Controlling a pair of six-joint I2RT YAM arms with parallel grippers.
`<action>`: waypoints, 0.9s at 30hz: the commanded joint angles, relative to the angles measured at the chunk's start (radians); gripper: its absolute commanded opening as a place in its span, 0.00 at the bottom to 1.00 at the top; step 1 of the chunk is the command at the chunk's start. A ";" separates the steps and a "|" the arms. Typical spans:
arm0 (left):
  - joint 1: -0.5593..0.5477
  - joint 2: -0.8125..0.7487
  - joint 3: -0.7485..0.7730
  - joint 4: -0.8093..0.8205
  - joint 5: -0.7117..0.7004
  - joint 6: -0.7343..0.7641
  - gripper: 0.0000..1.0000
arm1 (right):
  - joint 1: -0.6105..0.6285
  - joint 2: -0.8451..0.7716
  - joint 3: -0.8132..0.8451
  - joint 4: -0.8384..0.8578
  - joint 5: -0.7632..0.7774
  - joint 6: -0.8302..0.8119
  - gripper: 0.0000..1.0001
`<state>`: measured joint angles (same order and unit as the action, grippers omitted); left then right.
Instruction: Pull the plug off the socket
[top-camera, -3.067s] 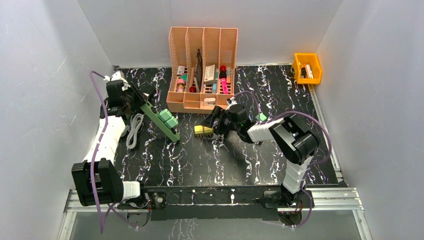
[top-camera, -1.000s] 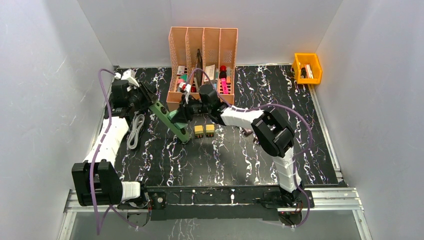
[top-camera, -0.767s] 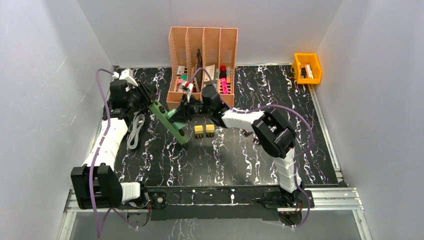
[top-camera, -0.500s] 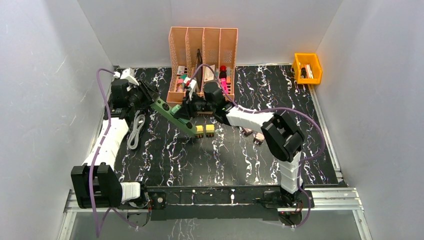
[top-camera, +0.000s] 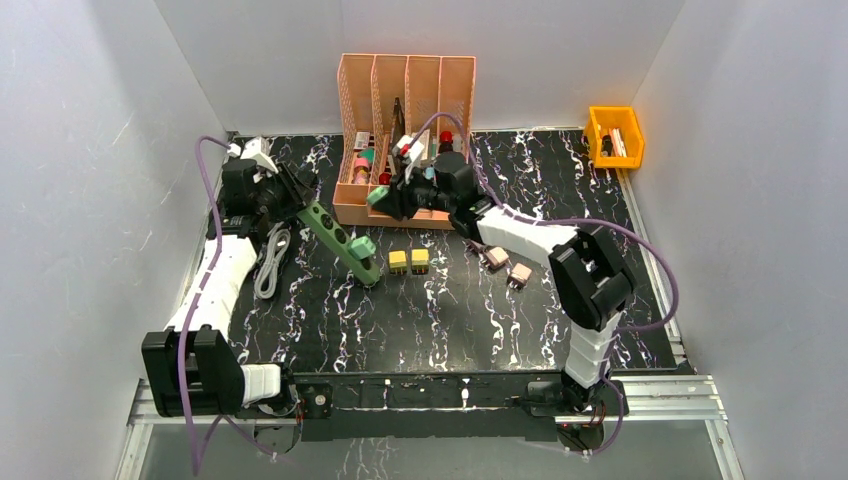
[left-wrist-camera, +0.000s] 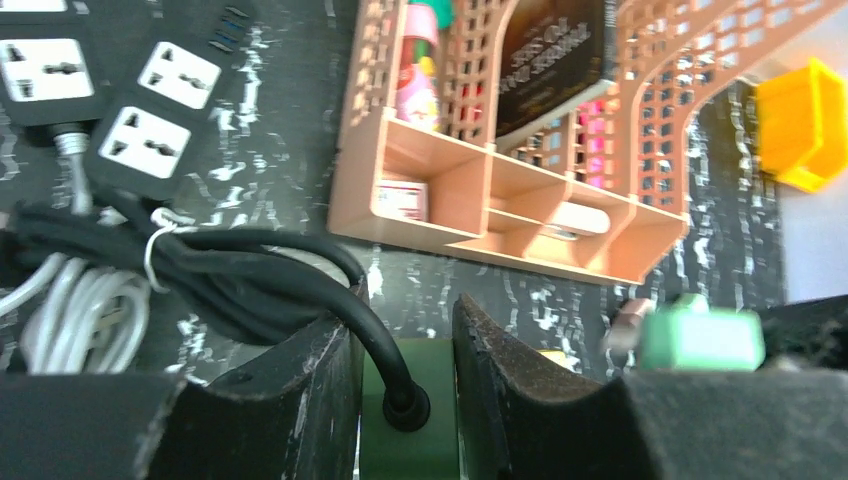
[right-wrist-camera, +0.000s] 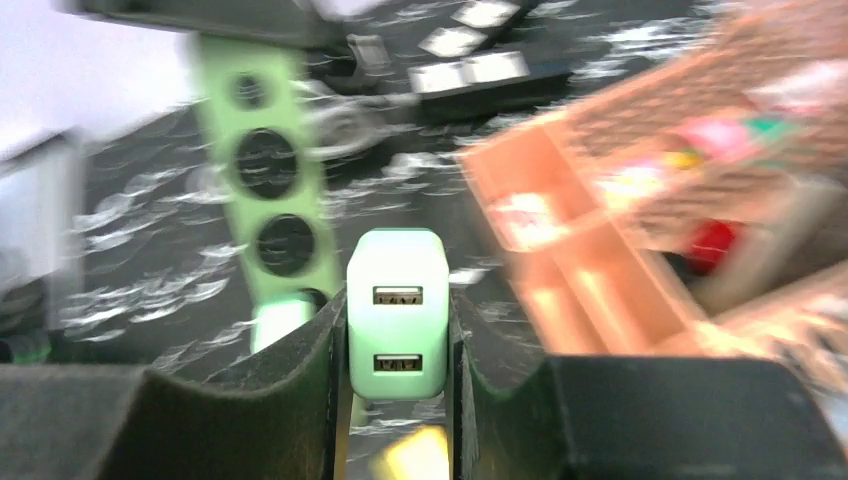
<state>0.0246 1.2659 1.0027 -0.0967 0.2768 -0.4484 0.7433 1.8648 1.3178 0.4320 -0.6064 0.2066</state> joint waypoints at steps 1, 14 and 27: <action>0.027 -0.036 0.035 0.011 -0.082 0.074 0.00 | 0.094 -0.171 -0.040 -0.006 0.472 -0.385 0.00; 0.022 -0.021 0.039 0.021 -0.051 0.057 0.00 | -0.550 -0.011 0.114 -0.192 -0.143 0.064 0.00; 0.016 0.016 0.031 0.032 -0.025 0.042 0.00 | -0.668 0.130 0.072 -0.577 0.006 -0.045 0.00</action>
<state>0.0483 1.2816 1.0027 -0.1074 0.2249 -0.4046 0.0582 2.0048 1.4208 -0.0574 -0.6186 0.2070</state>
